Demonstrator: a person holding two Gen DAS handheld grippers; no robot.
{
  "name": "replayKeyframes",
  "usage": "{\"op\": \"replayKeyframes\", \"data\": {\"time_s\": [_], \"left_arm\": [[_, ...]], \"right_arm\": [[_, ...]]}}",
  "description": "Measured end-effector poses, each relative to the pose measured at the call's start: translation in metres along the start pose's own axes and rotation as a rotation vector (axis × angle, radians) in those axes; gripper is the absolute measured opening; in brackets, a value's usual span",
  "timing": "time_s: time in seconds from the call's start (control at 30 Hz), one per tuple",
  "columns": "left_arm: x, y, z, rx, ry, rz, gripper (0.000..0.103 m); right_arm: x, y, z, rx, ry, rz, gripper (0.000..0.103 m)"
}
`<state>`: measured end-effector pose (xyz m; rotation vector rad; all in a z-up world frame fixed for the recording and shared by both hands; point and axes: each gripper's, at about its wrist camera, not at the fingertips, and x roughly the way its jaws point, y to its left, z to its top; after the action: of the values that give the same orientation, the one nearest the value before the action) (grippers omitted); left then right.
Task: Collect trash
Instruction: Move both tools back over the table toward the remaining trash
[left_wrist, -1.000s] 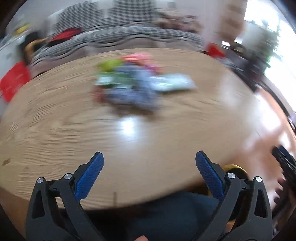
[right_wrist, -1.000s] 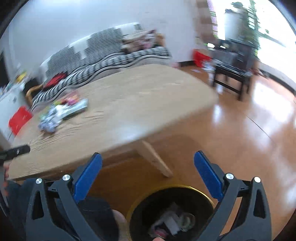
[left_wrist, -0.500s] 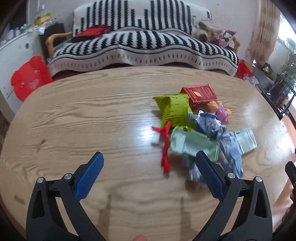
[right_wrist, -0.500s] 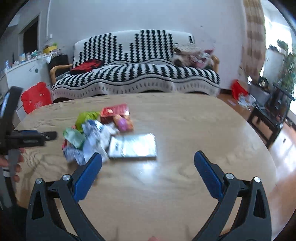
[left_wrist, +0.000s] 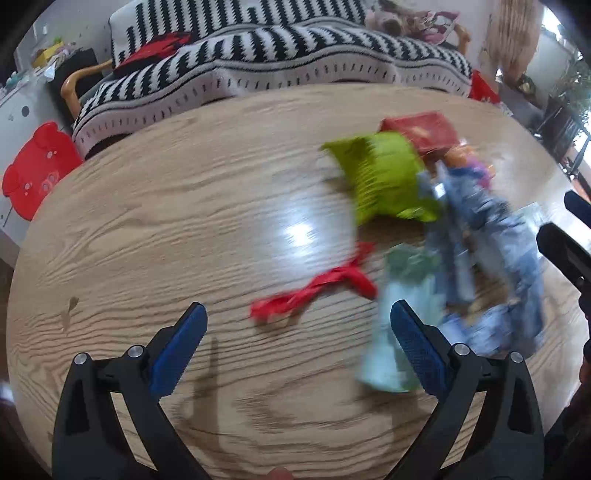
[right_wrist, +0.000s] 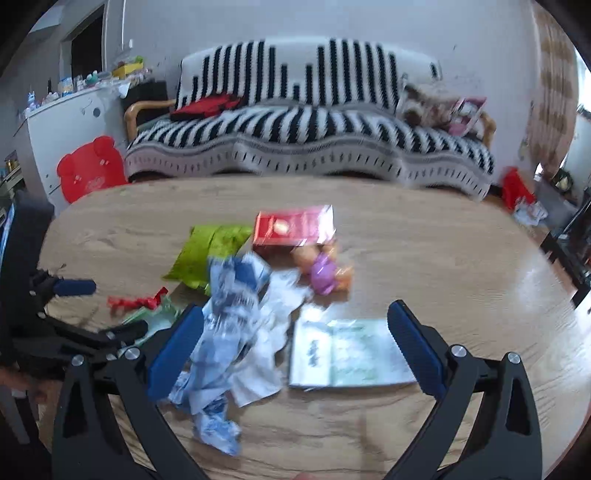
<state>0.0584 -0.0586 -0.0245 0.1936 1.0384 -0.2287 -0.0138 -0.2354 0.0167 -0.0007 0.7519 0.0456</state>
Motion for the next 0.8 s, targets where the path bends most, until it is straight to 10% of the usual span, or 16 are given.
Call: {"op": "replayKeyframes", "data": {"time_s": [0.53,0.8], "left_arm": [[-0.014,0.017,-0.013,-0.048,-0.009,-0.108,0.097],[-0.013,-0.003,-0.008,-0.024,-0.015,-0.072,0.097]], "right_arm": [[-0.009,-0.063,-0.013,0.127,-0.028,-0.118,0.096],[-0.010,-0.021,-0.005,0.074,-0.028,0.035,0.096]]}}
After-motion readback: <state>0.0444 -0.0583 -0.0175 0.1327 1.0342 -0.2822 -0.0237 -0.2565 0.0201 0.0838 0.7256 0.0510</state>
